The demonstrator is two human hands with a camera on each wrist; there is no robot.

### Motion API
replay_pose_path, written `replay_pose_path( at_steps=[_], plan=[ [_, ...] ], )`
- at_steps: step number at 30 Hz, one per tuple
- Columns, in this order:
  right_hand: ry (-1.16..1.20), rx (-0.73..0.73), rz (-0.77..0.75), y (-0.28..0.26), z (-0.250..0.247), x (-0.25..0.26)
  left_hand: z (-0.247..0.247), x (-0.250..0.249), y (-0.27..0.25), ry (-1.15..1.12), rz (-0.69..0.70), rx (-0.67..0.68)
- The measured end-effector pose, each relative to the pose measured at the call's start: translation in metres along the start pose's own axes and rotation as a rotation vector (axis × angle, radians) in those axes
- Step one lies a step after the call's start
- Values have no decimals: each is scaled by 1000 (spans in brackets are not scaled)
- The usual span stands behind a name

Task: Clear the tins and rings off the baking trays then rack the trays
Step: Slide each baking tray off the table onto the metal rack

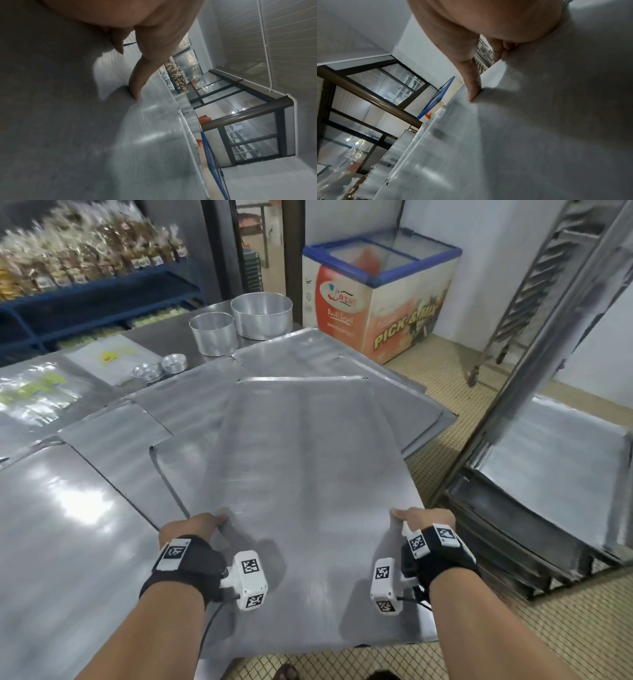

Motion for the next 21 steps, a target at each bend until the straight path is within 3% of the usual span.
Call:
replay_pose_path(
  at_steps=[4, 9, 18, 21],
  plan=[
    [120, -100, 132, -16, -23, -31, -1, 9, -3, -1, 39, 11],
    [186, -108, 185, -32, -45, -69, -6, 22, -16, -18, 113, 21],
    [377, -172, 233, -79, -118, -162, -17, 56, -81, 10, 216, 63],
    [431, -212, 263, -94, -149, -197, -8, 69, -117, 35, 239, 139]
  ],
)
Point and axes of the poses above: each hand's wrist, its own y-axis towards the middle knuckle, its own z-axis out of the palm, x = y × z, the point moved 10 cm from there along y, towards the middle knuckle, and after that the axes turned 10 degrees about -x, right-handed, at the moved point
